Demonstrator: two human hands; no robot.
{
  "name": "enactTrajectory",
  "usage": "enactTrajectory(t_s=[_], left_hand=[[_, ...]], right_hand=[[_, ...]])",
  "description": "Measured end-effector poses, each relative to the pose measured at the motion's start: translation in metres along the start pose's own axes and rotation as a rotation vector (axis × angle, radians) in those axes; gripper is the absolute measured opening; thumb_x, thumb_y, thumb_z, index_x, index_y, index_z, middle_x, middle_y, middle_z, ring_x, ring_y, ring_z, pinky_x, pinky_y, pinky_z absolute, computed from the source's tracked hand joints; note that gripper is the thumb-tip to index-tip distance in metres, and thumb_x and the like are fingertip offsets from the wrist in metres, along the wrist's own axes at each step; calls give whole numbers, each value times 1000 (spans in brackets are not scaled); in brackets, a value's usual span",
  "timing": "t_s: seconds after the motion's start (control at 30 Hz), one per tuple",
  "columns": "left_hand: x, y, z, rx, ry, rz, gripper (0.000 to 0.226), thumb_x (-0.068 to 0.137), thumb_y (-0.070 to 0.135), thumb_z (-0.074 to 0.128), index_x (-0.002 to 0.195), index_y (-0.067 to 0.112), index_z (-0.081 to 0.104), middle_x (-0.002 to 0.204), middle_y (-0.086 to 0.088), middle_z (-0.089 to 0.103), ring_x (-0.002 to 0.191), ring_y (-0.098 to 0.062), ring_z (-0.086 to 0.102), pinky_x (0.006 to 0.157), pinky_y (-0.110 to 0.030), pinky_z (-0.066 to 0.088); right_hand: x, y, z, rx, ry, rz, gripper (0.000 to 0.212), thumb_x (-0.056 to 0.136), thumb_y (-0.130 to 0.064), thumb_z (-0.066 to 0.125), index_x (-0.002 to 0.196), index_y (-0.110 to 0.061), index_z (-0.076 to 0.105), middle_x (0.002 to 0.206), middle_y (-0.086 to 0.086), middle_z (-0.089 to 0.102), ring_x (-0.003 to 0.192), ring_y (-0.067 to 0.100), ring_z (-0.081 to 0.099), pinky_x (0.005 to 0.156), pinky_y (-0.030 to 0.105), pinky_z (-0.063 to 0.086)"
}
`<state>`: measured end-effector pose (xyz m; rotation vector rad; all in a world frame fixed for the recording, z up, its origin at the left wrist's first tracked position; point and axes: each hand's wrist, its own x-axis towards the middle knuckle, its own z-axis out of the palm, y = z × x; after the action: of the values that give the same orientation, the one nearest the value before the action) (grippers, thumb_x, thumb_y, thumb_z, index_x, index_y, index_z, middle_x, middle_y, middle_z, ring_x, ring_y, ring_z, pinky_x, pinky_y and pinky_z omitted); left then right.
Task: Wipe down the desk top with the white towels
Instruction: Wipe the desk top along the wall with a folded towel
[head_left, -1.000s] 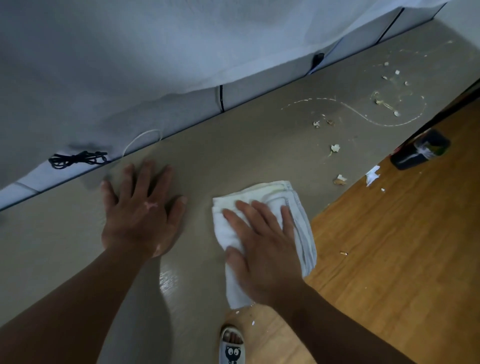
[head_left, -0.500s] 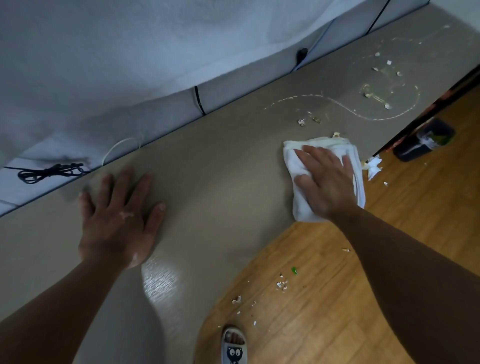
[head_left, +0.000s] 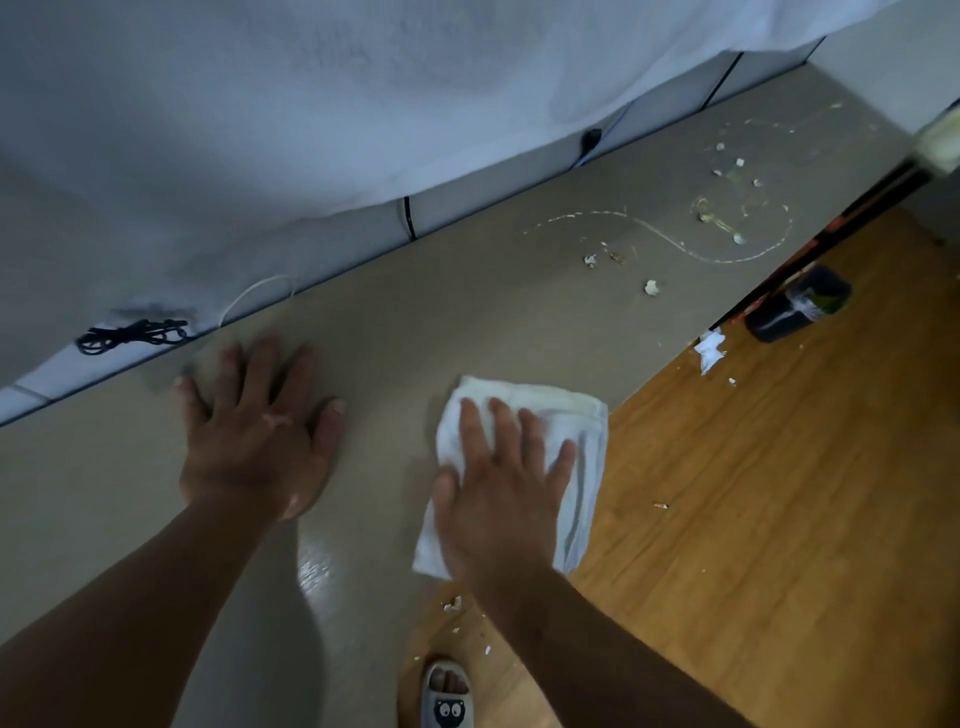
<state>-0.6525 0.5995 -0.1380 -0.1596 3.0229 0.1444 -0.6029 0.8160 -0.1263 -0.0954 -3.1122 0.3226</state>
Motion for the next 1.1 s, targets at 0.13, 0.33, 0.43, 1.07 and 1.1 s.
enactTrajectory(t_s=[0.13, 0.33, 0.43, 1.07, 1.1], left_hand=[[-1, 1, 0, -30, 23, 53, 65, 100, 59, 24, 157, 30, 36, 163, -9, 33, 155, -34, 22, 119, -71, 18], [7, 14, -3, -41, 57, 107, 65, 98, 53, 34, 153, 20, 45, 157, -12, 42, 148, -37, 34, 114, -69, 25], [19, 33, -3, -85, 53, 75, 68, 97, 54, 36, 156, 21, 40, 158, -12, 39, 149, -36, 34, 114, -70, 22], [91, 136, -1, -21, -104, -253, 73, 98, 70, 7, 164, 40, -2, 175, -4, -6, 161, -34, -11, 125, -68, -1], [93, 139, -1, -26, -100, -267, 73, 98, 70, 7, 164, 40, -1, 175, -4, -6, 161, -35, -10, 125, -68, -1]], right_hand=[[-24, -18, 0, 15, -90, -216, 63, 93, -48, 43, 153, -32, 41, 158, -1, 43, 149, 28, 34, 119, 68, 18], [16, 34, -10, -12, -185, -503, 64, 97, -63, 42, 157, -42, 33, 165, -12, 31, 154, 15, 24, 124, 60, 9], [39, 55, -13, -6, -161, -543, 64, 94, -63, 46, 154, -41, 37, 162, -12, 37, 151, 14, 29, 124, 58, 11], [155, 177, -34, 5, -50, -365, 53, 94, -45, 44, 144, -32, 55, 155, -8, 49, 147, 21, 40, 120, 63, 17], [149, 169, -32, -7, -52, -328, 53, 95, -42, 43, 146, -31, 52, 156, -6, 47, 148, 23, 38, 121, 64, 16]])
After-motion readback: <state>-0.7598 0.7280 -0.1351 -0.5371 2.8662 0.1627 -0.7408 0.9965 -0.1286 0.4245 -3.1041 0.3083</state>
